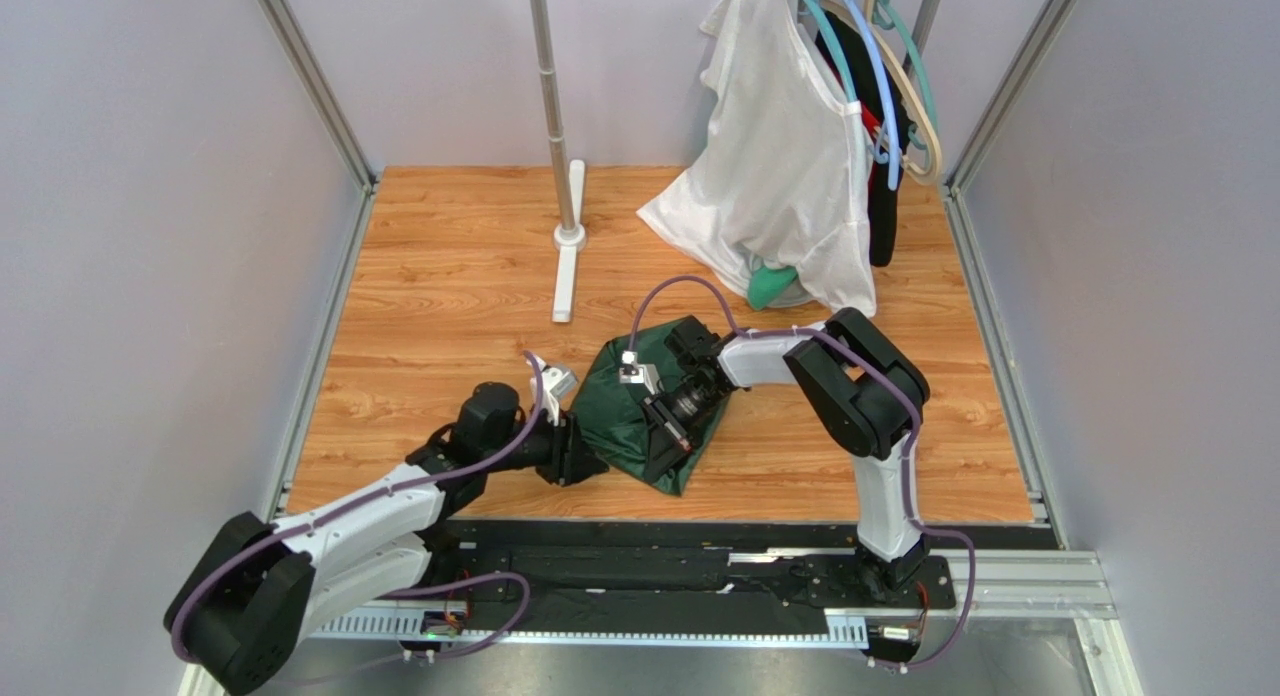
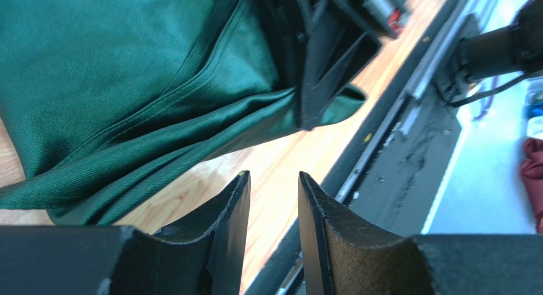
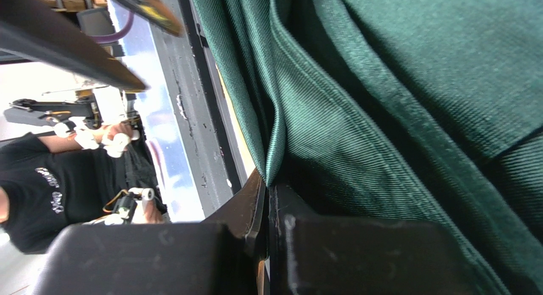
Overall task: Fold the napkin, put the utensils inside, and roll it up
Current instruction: Roll the napkin with the utensil
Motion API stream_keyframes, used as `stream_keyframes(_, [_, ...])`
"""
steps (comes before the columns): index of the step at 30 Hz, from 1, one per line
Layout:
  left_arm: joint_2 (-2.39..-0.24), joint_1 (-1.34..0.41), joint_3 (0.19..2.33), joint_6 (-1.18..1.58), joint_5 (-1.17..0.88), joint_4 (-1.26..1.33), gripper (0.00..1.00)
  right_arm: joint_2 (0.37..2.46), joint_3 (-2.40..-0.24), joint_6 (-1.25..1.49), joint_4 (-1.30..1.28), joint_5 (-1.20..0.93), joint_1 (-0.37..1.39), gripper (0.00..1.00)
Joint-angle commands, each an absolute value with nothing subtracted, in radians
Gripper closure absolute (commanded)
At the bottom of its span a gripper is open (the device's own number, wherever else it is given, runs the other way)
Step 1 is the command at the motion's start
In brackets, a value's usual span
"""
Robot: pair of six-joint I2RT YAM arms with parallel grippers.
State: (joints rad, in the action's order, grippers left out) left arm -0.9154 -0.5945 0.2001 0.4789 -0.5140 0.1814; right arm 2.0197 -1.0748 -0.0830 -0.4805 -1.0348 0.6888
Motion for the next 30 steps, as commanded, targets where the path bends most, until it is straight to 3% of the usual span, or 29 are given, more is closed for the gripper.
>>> stream_keyframes(1, [-0.994, -0.604, 0.258, 0.413, -0.488, 0.265, 0.59, 2.063, -1.088, -0.126, -0.456, -0.948, 0.673, 1.0])
stream_keyframes(23, [-1.226, -0.603, 0.287, 0.429, -0.379, 0.428, 0.63, 2.052, -1.081, -0.127, -0.457, -0.933, 0.673, 1.0])
stream_keyframes(26, [-1.236, -0.603, 0.296, 0.431, -0.367, 0.411, 0.63, 2.034, -1.075, -0.124, -0.453, -0.92, 0.675, 0.89])
stream_keyframes(27, [-1.242, -0.603, 0.304, 0.431, -0.367, 0.405, 0.63, 2.026, -1.071, -0.118, -0.451, -0.908, 0.675, 0.78])
stream_keyframes(29, [-1.261, -0.603, 0.314, 0.433, -0.37, 0.39, 0.63, 2.0, -1.062, -0.109, -0.44, -0.902, 0.673, 0.68])
stream_keyframes(30, [-1.27, -0.603, 0.325, 0.433, -0.373, 0.387, 0.63, 1.988, -1.054, -0.103, -0.434, -0.891, 0.675, 0.58])
